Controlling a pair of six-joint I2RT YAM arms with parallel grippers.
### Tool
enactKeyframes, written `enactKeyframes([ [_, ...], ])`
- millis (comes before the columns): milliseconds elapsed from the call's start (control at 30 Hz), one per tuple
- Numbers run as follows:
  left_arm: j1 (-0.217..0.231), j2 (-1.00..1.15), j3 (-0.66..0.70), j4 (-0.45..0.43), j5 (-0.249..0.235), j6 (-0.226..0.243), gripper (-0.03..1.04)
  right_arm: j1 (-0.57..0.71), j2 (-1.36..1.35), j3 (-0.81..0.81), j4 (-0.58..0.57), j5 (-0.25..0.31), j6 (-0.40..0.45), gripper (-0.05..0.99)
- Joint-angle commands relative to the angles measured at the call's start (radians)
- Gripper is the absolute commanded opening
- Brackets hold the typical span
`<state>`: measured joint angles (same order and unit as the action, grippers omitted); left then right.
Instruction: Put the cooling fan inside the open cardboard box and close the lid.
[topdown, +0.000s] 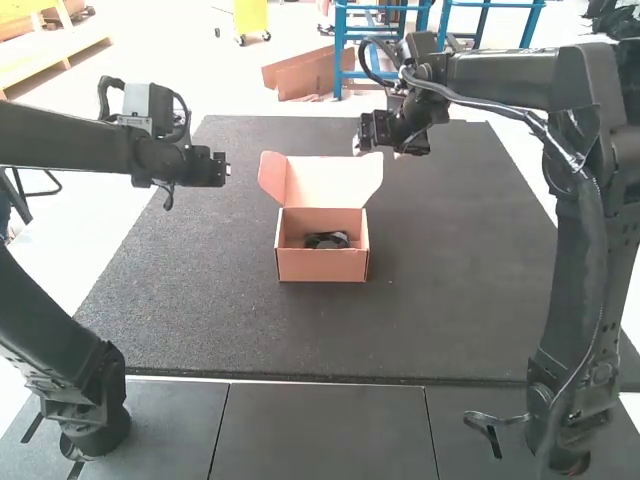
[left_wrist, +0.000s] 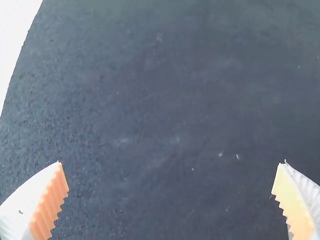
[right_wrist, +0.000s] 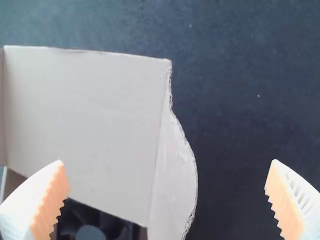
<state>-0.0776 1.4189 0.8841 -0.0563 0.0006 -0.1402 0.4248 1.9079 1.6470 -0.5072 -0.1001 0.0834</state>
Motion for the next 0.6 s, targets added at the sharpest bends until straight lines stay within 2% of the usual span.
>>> enactKeyframes([
  [0, -0.033, 0.035, 0.052, 0.033, 0.007, -0.007, 0.97, -0.003, -0.018, 0.002, 0.019, -0.001, -0.033, 0.9],
  [267, -0.09, 0.144, 0.11, 0.095, 0.002, -0.009, 0.97, -0.003, 0.013, 0.02, 0.049, -0.013, -0.039, 0.9],
  [567, -0.096, 0.232, 0.174, 0.113, 0.001, -0.01, 0.97, -0.006, 0.019, 0.042, 0.035, -0.064, -0.051, 0.9],
])
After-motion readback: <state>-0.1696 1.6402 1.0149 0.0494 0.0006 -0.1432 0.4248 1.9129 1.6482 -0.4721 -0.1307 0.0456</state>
